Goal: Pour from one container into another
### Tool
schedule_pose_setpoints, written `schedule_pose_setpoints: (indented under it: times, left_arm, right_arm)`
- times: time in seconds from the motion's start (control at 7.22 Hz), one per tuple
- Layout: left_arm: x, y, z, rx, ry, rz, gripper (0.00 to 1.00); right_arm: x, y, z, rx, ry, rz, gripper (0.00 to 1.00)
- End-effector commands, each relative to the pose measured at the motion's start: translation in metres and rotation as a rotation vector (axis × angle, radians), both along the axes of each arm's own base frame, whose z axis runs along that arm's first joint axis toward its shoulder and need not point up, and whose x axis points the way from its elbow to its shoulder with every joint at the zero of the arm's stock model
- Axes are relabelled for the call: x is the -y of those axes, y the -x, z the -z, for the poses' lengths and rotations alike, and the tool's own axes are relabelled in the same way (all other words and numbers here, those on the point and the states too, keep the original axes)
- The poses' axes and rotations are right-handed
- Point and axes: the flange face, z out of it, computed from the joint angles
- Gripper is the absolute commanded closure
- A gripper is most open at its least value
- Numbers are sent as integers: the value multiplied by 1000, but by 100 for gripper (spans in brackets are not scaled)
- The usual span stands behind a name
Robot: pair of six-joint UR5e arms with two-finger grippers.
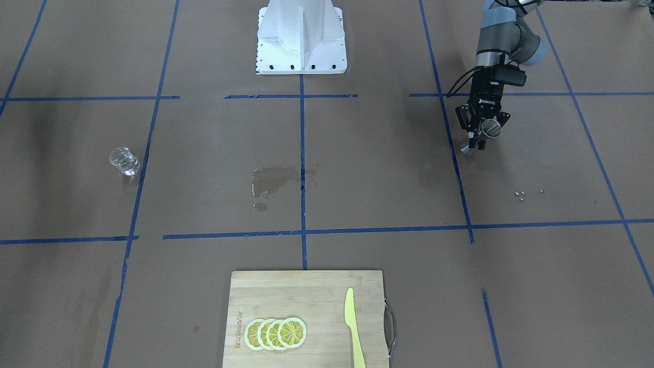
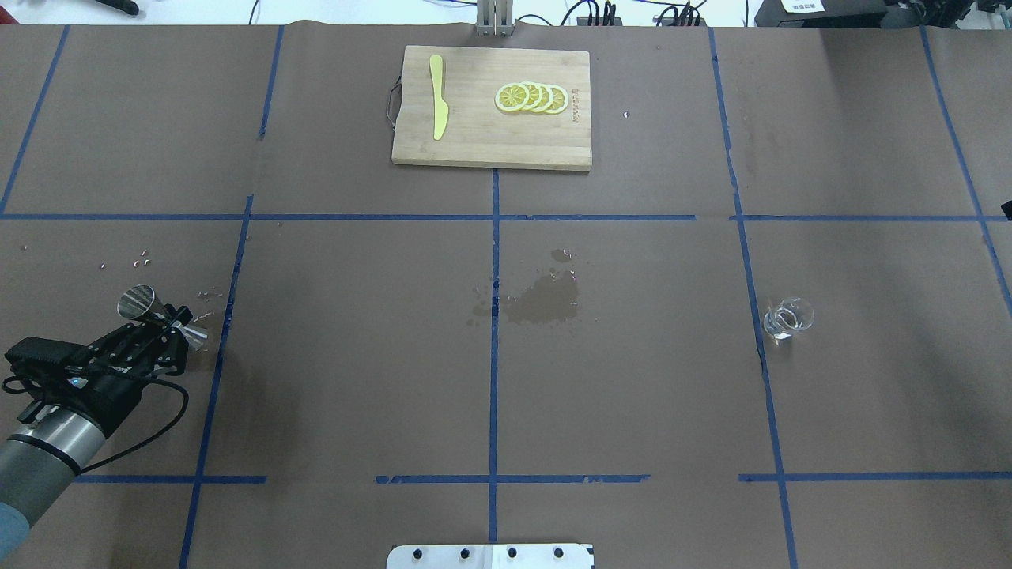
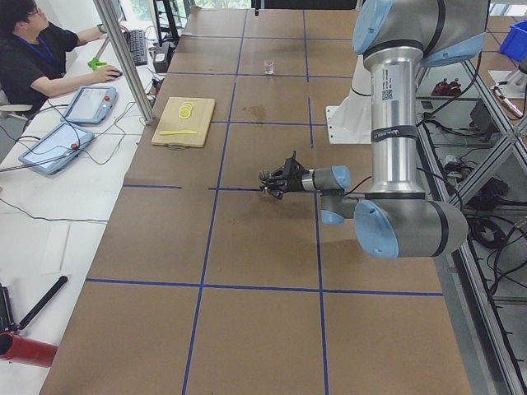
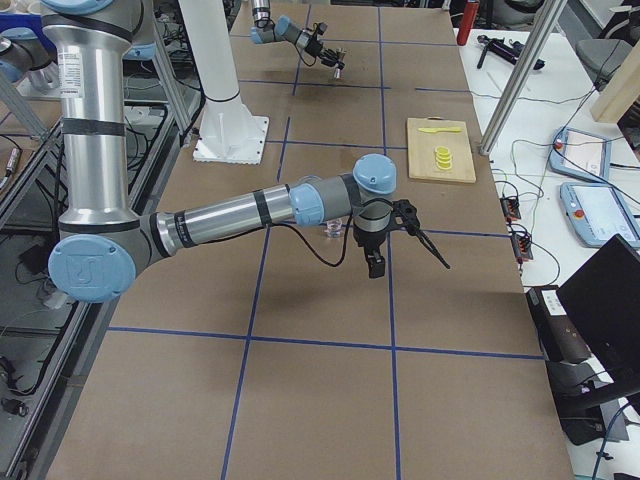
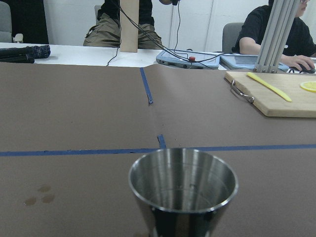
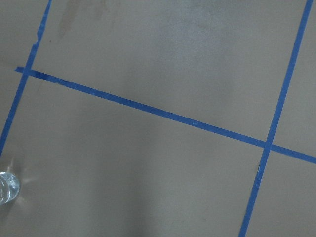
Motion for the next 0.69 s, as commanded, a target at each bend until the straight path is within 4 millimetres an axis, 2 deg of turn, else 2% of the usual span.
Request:
schedule_pose_setpoints:
  times: [0.0, 0.14, 0.28, 0.42, 0.55]
  left_arm:
    - [-1, 10, 1, 124, -130, -33, 100]
    - [-5, 20, 15, 243, -286, -60, 100]
    - [-12, 26, 15, 180, -348, -138, 100]
    - [-12, 22, 17, 155, -373, -219, 100]
    - [0, 28, 23, 213, -446, -257, 100]
  right_arm:
    - [0, 0, 0, 0, -1, -1, 0]
    - [0, 0, 0, 0, -1, -1, 0]
    - [0, 0, 0, 1, 1, 0, 0]
    - [0, 0, 0, -1, 1, -1, 0]
    - [1, 0, 1, 0, -2, -1, 0]
